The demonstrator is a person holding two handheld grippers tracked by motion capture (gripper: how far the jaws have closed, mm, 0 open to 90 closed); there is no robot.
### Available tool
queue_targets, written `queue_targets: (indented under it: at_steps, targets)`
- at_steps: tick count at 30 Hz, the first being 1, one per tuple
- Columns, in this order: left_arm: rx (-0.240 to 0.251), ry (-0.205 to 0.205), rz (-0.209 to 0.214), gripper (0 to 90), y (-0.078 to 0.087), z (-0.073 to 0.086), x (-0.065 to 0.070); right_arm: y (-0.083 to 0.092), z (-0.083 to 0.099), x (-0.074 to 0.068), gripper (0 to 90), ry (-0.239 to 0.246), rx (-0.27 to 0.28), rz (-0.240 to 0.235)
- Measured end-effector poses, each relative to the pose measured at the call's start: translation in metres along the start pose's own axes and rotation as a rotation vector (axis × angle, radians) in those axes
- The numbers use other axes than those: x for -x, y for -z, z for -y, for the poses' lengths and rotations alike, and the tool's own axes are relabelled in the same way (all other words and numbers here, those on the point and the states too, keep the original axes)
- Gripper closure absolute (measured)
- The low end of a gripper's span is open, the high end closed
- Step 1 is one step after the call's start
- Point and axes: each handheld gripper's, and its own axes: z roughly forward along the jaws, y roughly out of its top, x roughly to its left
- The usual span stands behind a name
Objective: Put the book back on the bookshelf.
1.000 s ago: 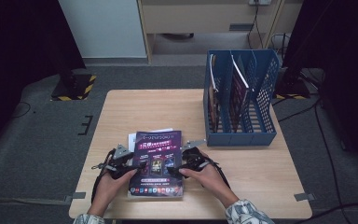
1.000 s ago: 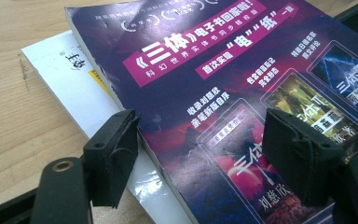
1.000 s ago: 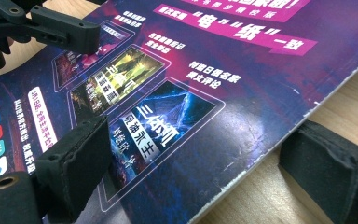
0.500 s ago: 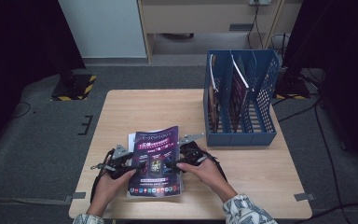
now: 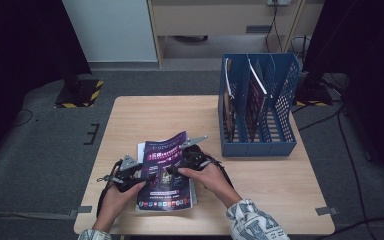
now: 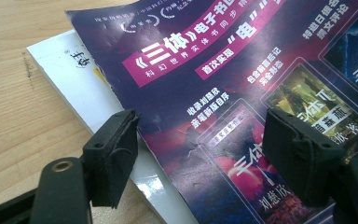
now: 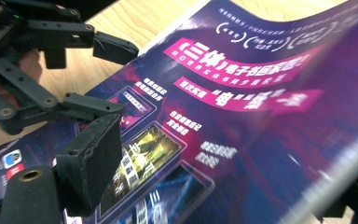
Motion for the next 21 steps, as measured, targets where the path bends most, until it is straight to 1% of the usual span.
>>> queue_targets:
  at_steps: [2, 8, 9, 10, 11, 12, 13, 14, 17, 20, 21]
  targets:
    - [0.002, 0.0, 0.0, 25.8, 0.0, 0.0, 0.0, -0.004, -0.002, -0.001, 16.5, -0.008, -0.005, 0.009]
    - [0.008, 0.001, 0.002, 25.7, 0.0, 0.001, 0.0, -0.013, -0.005, 0.001, 17.4, -0.035, 0.007, 0.016]
    - [0.008, 0.001, 0.001, 25.6, 0.0, 0.001, 0.0, -0.014, -0.005, 0.001, 17.8, -0.05, 0.005, 0.016]
    - [0.008, 0.001, 0.001, 25.5, 0.0, 0.001, 0.0, -0.016, -0.006, 0.002, 18.7, -0.051, 0.001, 0.014]
    - [0.008, 0.0, 0.001, 25.5, 0.0, 0.001, 0.0, -0.016, -0.006, 0.002, 19.8, -0.063, -0.008, 0.014]
    - [0.008, 0.001, 0.001, 25.5, 0.0, 0.001, 0.0, -0.017, -0.006, 0.003, 22.1, -0.063, -0.017, 0.022]
    - [0.009, 0.0, 0.001, 25.5, 0.0, 0.001, 0.0, -0.017, -0.006, 0.003, 24.2, -0.079, -0.019, 0.027]
    - [0.008, -0.001, 0.001, 25.5, 0.0, 0.001, 0.0, -0.017, -0.006, 0.004, 27.0, -0.077, -0.021, 0.037]
    - [0.008, -0.003, 0.004, 23.7, 0.0, 0.001, 0.0, -0.018, -0.006, 0.004, 37.8, -0.094, -0.034, 0.071]
    - [0.002, -0.004, 0.014, 22.2, 0.0, 0.001, 0.0, -0.018, -0.006, 0.005, 50.9, -0.096, -0.024, 0.099]
    - [-0.003, -0.014, 0.017, 20.4, -0.001, 0.0, 0.0, -0.017, -0.007, 0.005, 54.4, -0.101, -0.016, 0.106]
